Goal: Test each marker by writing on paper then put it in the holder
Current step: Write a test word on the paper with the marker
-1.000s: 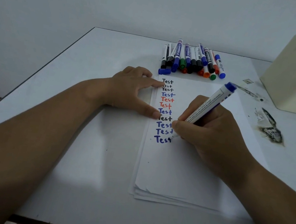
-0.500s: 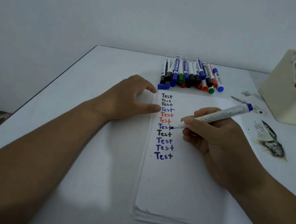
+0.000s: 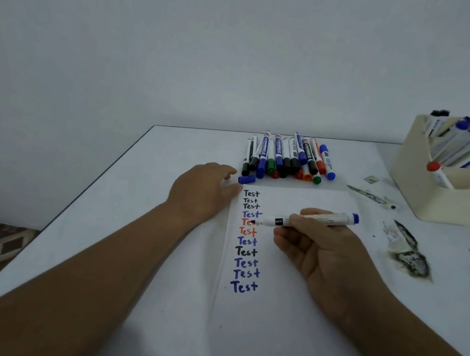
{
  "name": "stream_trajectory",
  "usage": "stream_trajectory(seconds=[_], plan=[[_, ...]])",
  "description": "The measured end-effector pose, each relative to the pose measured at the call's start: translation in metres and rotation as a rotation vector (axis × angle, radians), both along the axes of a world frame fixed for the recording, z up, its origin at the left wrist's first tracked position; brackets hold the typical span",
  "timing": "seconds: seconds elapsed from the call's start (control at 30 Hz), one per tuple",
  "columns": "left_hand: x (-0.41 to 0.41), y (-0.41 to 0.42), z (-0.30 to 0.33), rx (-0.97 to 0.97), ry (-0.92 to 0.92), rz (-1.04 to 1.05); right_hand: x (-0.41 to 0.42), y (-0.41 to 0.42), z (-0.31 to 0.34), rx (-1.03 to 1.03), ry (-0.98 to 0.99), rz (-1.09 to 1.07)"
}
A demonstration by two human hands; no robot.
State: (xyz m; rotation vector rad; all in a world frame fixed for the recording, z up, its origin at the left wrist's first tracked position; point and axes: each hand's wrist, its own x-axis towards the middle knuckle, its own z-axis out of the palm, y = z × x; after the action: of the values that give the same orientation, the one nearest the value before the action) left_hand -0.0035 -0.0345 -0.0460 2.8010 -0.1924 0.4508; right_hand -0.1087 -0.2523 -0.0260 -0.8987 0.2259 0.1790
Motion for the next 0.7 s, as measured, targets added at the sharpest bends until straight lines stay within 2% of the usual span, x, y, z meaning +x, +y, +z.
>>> stream_trajectory(seconds=[0.2, 0.33, 0.5, 0.7], plan=[[0.013, -0.025, 0.014, -0.112, 0.072, 0.119, 0.0, -0.004, 0.003, 0.085, 0.031, -0.013], [0.018, -0.023, 0.013, -0.297, 0.128, 0.158, 0.003, -0.006, 0.003, 0.139, 0.064, -0.026], [0.002, -0.016, 0.021, -0.599, 0.022, 0.127, 0.005, -0.007, 0.003, 0.147, 0.062, -0.036], [-0.035, -0.009, 0.015, -0.821, 0.061, -0.002, 0.002, -0.008, 0.003, 0.119, 0.019, -0.028]])
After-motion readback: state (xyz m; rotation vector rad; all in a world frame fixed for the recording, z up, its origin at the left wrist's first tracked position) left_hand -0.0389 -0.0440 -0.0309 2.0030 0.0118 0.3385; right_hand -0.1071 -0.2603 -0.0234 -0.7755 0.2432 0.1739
